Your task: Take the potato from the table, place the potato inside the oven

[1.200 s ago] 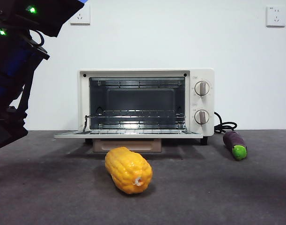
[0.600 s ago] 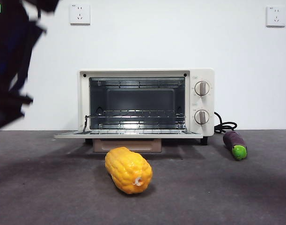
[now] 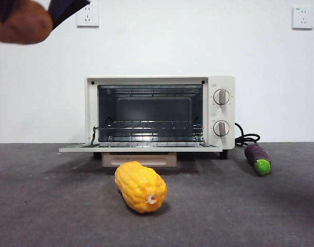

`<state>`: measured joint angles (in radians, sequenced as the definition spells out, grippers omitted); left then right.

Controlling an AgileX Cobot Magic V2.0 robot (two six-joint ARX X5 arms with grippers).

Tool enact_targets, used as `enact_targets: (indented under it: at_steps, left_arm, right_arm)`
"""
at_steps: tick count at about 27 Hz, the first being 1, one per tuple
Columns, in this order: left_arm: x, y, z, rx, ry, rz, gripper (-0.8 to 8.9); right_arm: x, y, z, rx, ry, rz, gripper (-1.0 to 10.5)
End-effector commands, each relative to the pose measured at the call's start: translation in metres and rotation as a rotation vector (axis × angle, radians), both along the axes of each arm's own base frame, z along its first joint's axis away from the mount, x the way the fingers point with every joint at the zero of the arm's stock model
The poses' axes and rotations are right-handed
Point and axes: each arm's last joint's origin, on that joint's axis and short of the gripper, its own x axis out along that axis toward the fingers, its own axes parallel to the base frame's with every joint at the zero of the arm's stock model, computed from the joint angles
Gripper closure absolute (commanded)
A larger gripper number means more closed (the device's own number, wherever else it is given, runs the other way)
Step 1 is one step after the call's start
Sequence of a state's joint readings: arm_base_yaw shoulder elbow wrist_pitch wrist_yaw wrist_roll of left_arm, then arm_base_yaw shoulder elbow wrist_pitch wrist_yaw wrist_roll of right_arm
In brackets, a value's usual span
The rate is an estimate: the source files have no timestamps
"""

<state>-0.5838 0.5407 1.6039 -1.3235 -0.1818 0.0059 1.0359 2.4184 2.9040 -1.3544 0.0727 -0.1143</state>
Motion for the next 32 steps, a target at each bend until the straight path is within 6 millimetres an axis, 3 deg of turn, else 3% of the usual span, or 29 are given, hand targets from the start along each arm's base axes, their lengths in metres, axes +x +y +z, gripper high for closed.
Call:
enact_targets:
  at_steps: [1,5,10,12,19,32]
  left_arm:
    - [-0.001,0.001,0.000,-0.026,0.002,0.004,8.19]
    - [-0.001,0.001,0.000,-0.050,0.013,0.004,8.18]
    - [-0.001,0.001,0.000,-0.104,0.036,0.020,8.19]
    - [-0.001,0.000,0.000,-0.110,0.038,0.021,8.18]
    - [0.000,0.000,-0.001,-0.130,0.050,0.028,8.19]
    - [0.000,0.000,-0.001,-0.128,0.049,0.036,8.19]
  right_arm:
    - [-0.005,-0.002,0.003,-0.004,0.015,-0.025,8.8]
    - [-0.017,-0.018,0.032,0.061,-0.005,-0.038,8.8]
    - [-0.041,-0.055,0.083,0.172,-0.034,-0.071,8.8]
    - [-0.051,-0.070,0.094,0.163,-0.044,-0.105,8.8]
    - [-0.084,-0.130,0.084,0.030,0.064,-0.172,8.8]
    - [-0.127,-0.208,0.086,0.073,0.096,-0.249,8.8]
